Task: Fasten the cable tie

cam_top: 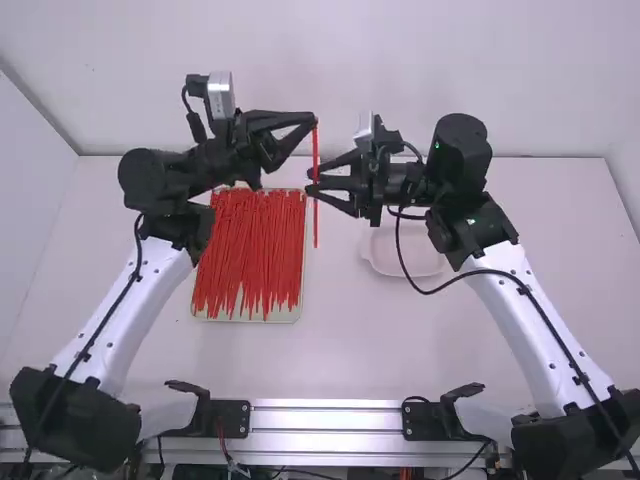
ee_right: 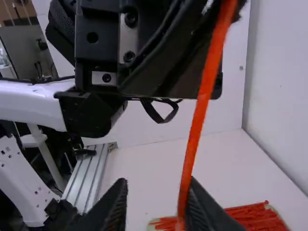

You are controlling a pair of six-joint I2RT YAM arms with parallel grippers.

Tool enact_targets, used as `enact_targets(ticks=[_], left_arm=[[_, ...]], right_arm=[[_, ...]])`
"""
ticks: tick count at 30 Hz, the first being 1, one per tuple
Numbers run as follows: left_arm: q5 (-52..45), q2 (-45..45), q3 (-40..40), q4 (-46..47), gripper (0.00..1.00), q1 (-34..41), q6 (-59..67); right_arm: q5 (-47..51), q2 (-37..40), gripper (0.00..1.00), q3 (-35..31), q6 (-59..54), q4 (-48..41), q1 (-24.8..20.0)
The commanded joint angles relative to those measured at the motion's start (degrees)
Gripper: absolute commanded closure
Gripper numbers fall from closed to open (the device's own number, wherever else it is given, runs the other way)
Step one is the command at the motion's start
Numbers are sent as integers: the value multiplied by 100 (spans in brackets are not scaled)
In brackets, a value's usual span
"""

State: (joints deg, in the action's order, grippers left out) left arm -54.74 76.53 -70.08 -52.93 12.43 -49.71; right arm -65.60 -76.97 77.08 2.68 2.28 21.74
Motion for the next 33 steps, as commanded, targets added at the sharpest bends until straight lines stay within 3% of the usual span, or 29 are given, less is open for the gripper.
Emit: enact_targets(ticks=[1,8,11,12,14,17,22,29,33], left_arm=[[190,72,9,-105,98,15,-236],[175,131,-15,-442,96,2,-236],[142,127,-63,-426,70,0,-236],[61,127,-118,-354,53,17,-229],[-197,129,-247,-282,40,-17,-142],[-815,177,-586,-85,30,-164,79],[-1781,334,-1408,1084,25,-378,942],[-2741,938,-2811,3744,28,-334,2796],[-2999,1196,-3073,4046,33,-208,3034]], right_arm=[[-59,52,97,162,61,11,-2],[-59,52,100,162,210,-9,-175],[-63,52,100,162,323,-4,-243],[-66,52,100,162,356,-2,-275],[-136,52,100,162,328,-7,-339],[-304,52,100,162,291,-4,-422],[-531,52,100,162,184,31,-549],[-551,52,100,162,181,2,-586],[-551,52,100,162,177,-2,-584]])
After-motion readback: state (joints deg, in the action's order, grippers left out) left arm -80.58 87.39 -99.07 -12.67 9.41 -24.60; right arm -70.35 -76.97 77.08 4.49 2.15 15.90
